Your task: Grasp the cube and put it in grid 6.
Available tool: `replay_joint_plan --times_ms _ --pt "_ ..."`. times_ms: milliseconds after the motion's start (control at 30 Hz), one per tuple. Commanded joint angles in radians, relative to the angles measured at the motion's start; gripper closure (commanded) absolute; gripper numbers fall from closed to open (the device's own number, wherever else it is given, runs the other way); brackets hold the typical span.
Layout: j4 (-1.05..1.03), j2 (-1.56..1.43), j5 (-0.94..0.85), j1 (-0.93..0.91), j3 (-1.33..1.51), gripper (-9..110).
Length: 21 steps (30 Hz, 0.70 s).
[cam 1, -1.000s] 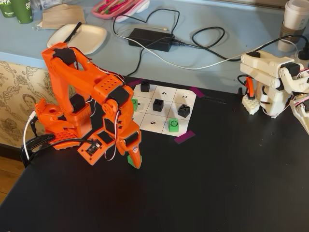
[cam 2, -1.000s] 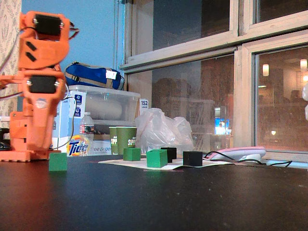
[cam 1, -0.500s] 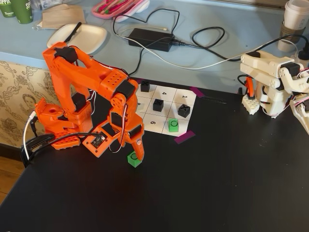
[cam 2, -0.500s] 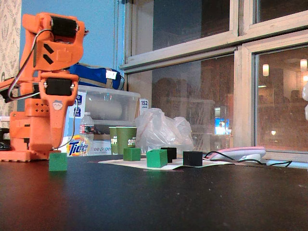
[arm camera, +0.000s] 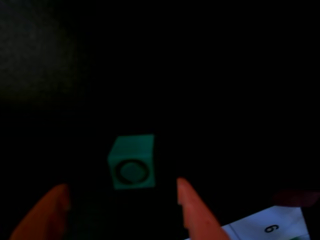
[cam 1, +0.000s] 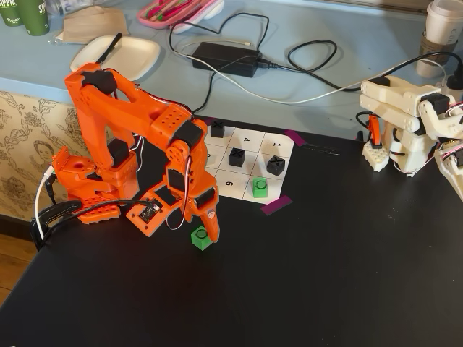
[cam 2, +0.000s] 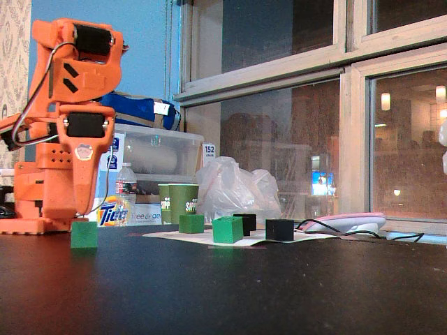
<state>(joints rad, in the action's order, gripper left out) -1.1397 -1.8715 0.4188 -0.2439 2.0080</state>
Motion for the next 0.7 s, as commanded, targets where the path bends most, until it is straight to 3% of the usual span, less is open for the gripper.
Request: replay_joint_plan --times_ms 0,333,400,433,667 --pt "0.015 0.0 0.006 0.012 -0.011 69" --pt "0.144 0.066 0.018 0.021 0.064 71" --pt "0.164 0.071 0.028 0.012 0.075 79" --pt "0.169 0.072 0.037 0.003 0.077 91" --pt "0.16 0.086 0.069 -0.02 0.066 96"
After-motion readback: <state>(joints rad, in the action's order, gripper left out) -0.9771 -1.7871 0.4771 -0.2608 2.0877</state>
